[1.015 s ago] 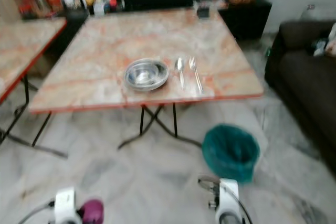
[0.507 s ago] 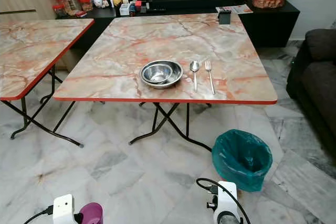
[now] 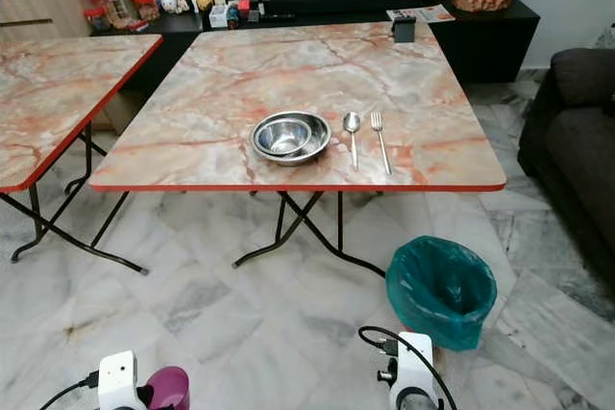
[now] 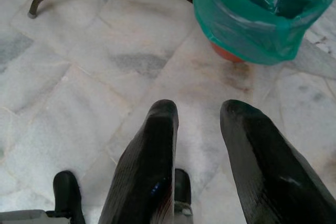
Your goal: Setting the table
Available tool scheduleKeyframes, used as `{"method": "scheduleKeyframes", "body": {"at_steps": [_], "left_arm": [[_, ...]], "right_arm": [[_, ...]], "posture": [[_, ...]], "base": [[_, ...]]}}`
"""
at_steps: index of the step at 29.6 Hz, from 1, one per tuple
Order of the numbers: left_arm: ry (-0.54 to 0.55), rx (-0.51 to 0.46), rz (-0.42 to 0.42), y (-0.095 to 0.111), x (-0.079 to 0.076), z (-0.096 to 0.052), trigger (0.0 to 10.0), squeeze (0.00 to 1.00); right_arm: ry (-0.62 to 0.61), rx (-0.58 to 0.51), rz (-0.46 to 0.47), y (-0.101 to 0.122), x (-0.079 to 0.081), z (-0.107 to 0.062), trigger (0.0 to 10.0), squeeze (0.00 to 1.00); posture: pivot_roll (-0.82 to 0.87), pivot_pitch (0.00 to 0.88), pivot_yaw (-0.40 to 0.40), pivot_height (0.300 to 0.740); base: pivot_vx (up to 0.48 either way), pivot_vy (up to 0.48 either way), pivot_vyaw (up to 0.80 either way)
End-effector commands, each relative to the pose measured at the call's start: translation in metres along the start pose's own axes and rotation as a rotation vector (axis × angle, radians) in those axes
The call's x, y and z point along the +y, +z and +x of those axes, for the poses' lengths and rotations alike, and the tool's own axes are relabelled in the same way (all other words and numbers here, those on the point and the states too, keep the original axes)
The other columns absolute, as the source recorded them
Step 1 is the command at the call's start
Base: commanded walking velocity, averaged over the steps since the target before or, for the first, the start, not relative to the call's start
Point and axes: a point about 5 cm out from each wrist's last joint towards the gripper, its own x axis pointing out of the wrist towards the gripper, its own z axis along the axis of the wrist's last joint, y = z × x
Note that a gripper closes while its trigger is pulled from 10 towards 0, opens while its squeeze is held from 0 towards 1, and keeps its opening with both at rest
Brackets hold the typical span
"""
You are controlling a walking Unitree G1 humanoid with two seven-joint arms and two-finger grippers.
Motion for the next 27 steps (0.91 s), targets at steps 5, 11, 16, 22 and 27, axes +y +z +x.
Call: {"method": "scheduleKeyframes", "body": {"at_steps": [5, 11, 16, 22, 27], "left_arm": [[-0.003, -0.013, 0.018, 0.0058, 0.0025, 0.0013, 10.0, 0.0], [-0.003, -0.019, 0.013, 0.0076, 0.0021, 0.0018, 10.0, 0.0], [-0.002, -0.02, 0.01, 0.008, 0.0023, 0.0018, 10.0, 0.0], [-0.01, -0.015, 0.014, 0.0067, 0.0013, 0.0017, 10.0, 0.0], [-0.009, -0.021, 0.008, 0.008, 0.0015, 0.0018, 10.0, 0.0]], "right_arm": [[0.007, -0.002, -0.001, 0.0022, 0.0046, 0.0007, 10.0, 0.0], [0.005, -0.002, 0.0, 0.0028, 0.0047, 0.0009, 10.0, 0.0], [0.004, -0.006, 0.0, 0.0038, 0.0046, 0.0011, 10.0, 0.0], [-0.015, -0.009, 0.012, 0.0039, -0.0004, 0.0011, 10.0, 0.0], [-0.012, -0.003, 0.008, 0.002, 0.0003, 0.0006, 10.0, 0.0]], "posture": [[0.02, 0.0, 0.091, 0.74], [0.02, 0.0, 0.088, 0.74], [-0.01, 0.003, 0.096, 0.74], [-0.02, 0.01, 0.096, 0.74], [-0.02, 0.011, 0.094, 0.74]], "base": [[0.257, 0.0, 0.0], [0.264, 0.0, 0.0], [0.27, 0.0, 0.0], [0.269, 0.0, 0.0], [0.273, 0.0, 0.0]]}}
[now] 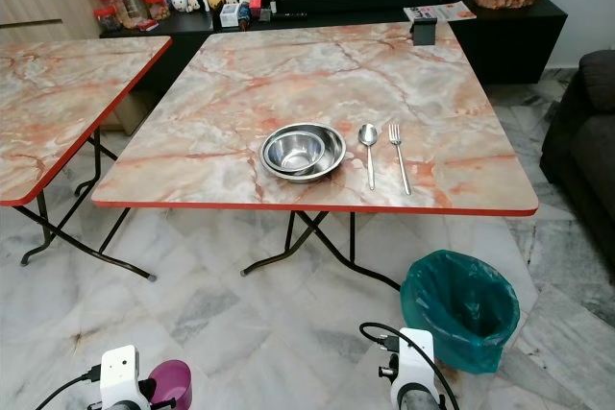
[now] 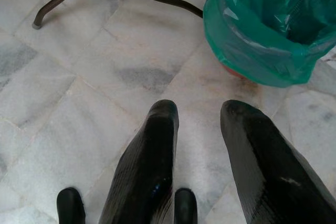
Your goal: Setting the table
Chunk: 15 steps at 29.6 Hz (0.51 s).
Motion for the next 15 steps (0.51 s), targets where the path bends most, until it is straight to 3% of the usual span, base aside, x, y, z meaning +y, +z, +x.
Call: {"method": "scheduleKeyframes", "body": {"at_steps": [1, 15], "left_arm": [[0.007, -0.004, 0.008, 0.0013, 0.0053, -0.0002, 10.0, 0.0], [-0.008, -0.001, 0.011, 0.0025, 0.0007, 0.0008, 10.0, 0.0]], "right_arm": [[0.002, 0.006, 0.01, -0.0018, 0.0034, -0.0005, 10.0, 0.0], [0.007, 0.004, -0.011, 0.0, 0.0011, 0.0001, 10.0, 0.0]], "posture": [[-0.02, 0.012, 0.098, 0.74], [-0.04, 0.0, 0.075, 0.74]], "base": [[0.292, 0.0, 0.0], [0.316, 0.0, 0.0]]}}
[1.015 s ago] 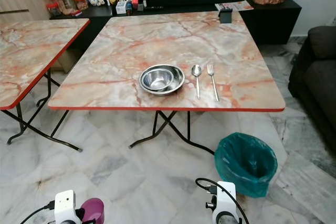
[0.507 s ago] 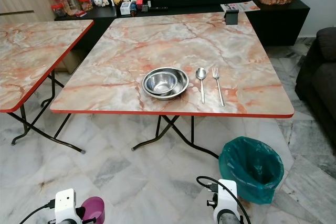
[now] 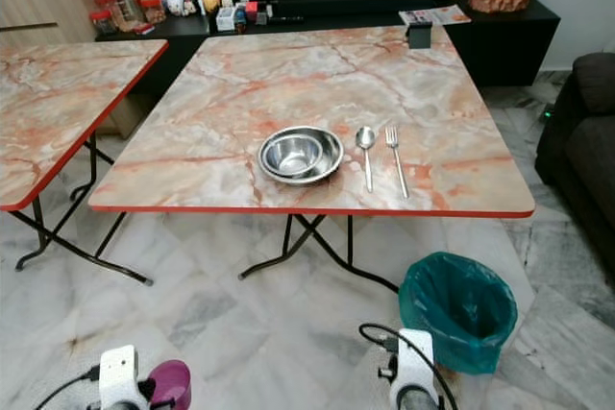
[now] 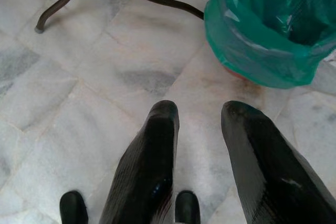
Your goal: Setting the table
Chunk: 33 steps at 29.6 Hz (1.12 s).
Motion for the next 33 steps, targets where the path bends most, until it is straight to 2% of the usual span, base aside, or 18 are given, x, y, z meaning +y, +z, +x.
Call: {"method": "scheduleKeyframes", "body": {"at_steps": [1, 5, 13, 18, 24, 33], "left_arm": [[-0.009, 0.002, 0.008, 0.001, -0.003, 0.001, 10.0, 0.0], [-0.014, 0.002, 0.003, 0.001, -0.006, 0.001, 10.0, 0.0], [-0.031, 0.019, -0.014, -0.006, -0.018, 0.0, 10.0, 0.0], [-0.037, 0.019, -0.028, -0.007, -0.022, -0.001, 10.0, 0.0], [-0.048, 0.015, -0.022, -0.006, -0.023, 0.0, 10.0, 0.0], [0.001, 0.028, -0.03, -0.017, -0.004, -0.005, 10.0, 0.0]], "right_arm": [[0.004, -0.006, -0.017, 0.004, -0.002, 0.001, 10.0, 0.0], [0.002, -0.009, -0.032, 0.006, -0.006, 0.002, 10.0, 0.0], [-0.007, -0.022, -0.09, 0.011, -0.024, 0.003, 10.0, 0.0], [-0.009, -0.019, -0.103, 0.011, -0.029, 0.002, 10.0, 0.0], [0.004, -0.015, -0.101, 0.011, -0.023, 0.003, 10.0, 0.0], [0.034, -0.007, -0.051, 0.007, -0.007, 0.002, 10.0, 0.0]], "posture": [[-0.04, 0.0, 0.062, 0.74], [-0.05, 0.0, 0.048, 0.74], [-0.08, 0.0, -0.014, 0.74], [-0.08, 0.0, -0.033, 0.74], [-0.07, 0.0, -0.022, 0.74], [-0.04, 0.001, 0.022, 0.74]], "base": [[0.319, 0.0, 0.0], [0.321, 0.0, 0.0], [0.32, 0.0, 0.0], [0.32, 0.0, 0.0], [0.0, 0.0, 0.0], [0.0, 0.0, 0.0]]}}
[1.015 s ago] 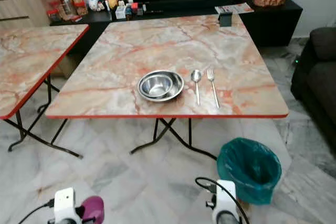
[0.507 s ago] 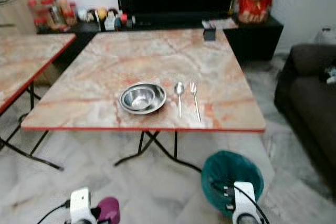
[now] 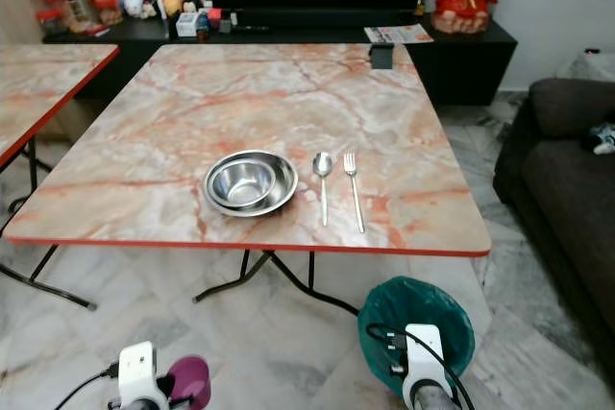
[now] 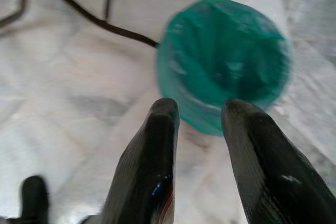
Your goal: Setting the table
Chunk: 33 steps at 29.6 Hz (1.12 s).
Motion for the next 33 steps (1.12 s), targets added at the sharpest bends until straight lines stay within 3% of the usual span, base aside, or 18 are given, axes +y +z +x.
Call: {"method": "scheduleKeyframes", "body": {"at_steps": [1, 7, 27, 33], "left_arm": [[0.021, 0.006, -0.001, -0.001, 0.007, -0.001, 10.0, 0.0], [0.027, 0.008, 0.005, -0.001, 0.012, -0.001, 10.0, 0.0], [0.026, -0.017, 0.004, 0.003, 0.012, -0.001, 10.0, 0.0], [0.139, -0.106, -0.038, 0.001, 0.03, -0.008, 10.0, 0.0]], "right_arm": [[0.014, 0.011, 0.034, -0.003, 0.005, -0.001, 10.0, 0.0], [0.036, 0.014, 0.048, -0.007, 0.012, -0.002, 10.0, 0.0], [0.028, 0.021, 0.041, -0.008, 0.012, -0.002, 10.0, 0.0], [0.033, 0.026, 0.039, -0.008, 0.015, -0.002, 10.0, 0.0]], "posture": [[-0.04, 0.001, 0.022, 0.74], [-0.04, 0.008, 0.043, 0.74], [-0.03, 0.018, 0.044, 0.74], [-0.02, 0.018, 0.044, 0.74]], "base": [[0.0, 0.0, 0.0], [0.0, 0.0, 0.0], [0.0, 0.0, 0.0], [0.0, 0.0, 0.0]]}}
